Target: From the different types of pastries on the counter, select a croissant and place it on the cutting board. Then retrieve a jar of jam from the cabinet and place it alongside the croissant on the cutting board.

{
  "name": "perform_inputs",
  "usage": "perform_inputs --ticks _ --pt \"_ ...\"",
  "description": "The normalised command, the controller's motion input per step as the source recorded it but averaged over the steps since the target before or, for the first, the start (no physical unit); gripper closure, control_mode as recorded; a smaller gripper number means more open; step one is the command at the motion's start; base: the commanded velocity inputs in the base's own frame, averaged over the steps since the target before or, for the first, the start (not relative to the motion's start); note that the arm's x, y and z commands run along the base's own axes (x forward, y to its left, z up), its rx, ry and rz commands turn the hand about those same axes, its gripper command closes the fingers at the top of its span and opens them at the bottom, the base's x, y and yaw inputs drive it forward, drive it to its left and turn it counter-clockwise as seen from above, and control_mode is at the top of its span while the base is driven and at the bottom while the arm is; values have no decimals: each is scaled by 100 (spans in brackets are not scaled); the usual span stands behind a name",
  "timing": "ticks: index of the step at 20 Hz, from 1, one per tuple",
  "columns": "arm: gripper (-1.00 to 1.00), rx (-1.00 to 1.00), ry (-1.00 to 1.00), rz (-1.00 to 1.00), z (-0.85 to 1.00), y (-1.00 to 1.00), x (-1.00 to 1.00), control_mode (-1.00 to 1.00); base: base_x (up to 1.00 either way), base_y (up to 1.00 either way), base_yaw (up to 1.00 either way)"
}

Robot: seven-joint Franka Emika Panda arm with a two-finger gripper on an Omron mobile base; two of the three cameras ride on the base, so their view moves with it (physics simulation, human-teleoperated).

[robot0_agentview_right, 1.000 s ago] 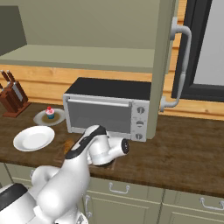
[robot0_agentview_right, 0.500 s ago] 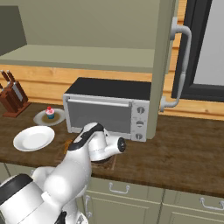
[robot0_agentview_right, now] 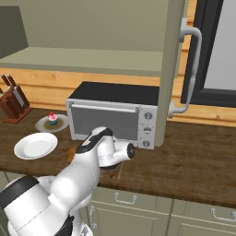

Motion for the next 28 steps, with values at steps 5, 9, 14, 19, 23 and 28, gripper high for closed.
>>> perform_inputs --ticks 5,9,14,19,23,28 --pt "-100 10 0 0 35 -35 0 -100 0 0 0" --pt "-100 33 0 0 48 -83 -2 -100 0 0 0" --pt "-100 19 0 1 5 -100 -35 -100 0 0 0" --pt "-100 3 0 7 0 -100 -75 -100 0 0 0" --pt "-100 3 0 3 0 -35 -35 -100 0 0 0" --pt "-100 0 0 0 0 0 0 -100 0 0 0"
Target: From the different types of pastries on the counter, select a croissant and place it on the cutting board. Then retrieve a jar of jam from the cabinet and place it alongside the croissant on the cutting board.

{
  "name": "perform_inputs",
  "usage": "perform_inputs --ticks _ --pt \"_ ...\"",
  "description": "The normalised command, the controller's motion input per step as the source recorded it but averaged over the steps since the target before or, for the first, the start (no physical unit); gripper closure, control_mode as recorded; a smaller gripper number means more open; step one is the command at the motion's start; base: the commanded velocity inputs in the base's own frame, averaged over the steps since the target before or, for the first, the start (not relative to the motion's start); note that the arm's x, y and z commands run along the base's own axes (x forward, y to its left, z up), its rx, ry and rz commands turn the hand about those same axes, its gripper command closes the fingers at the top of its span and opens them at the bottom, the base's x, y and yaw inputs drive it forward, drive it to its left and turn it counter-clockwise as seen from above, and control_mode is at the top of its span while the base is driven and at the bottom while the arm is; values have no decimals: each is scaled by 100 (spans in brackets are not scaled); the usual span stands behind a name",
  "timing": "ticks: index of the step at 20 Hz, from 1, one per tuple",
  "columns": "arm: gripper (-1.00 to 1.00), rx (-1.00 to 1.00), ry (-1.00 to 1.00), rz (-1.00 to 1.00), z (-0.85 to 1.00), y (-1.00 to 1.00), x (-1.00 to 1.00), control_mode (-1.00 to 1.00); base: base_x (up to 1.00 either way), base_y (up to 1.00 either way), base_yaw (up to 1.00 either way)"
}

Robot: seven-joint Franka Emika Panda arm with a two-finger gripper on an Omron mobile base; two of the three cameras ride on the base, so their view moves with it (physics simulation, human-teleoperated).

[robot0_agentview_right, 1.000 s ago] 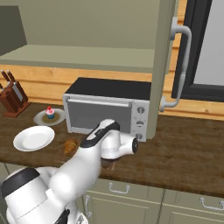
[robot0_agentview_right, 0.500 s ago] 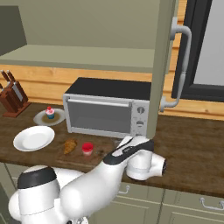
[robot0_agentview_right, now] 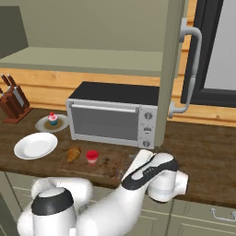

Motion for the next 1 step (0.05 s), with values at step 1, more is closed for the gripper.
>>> perform_inputs --ticks 1 --pt "-100 0 0 0 0 0 0 -100 0 0 0"
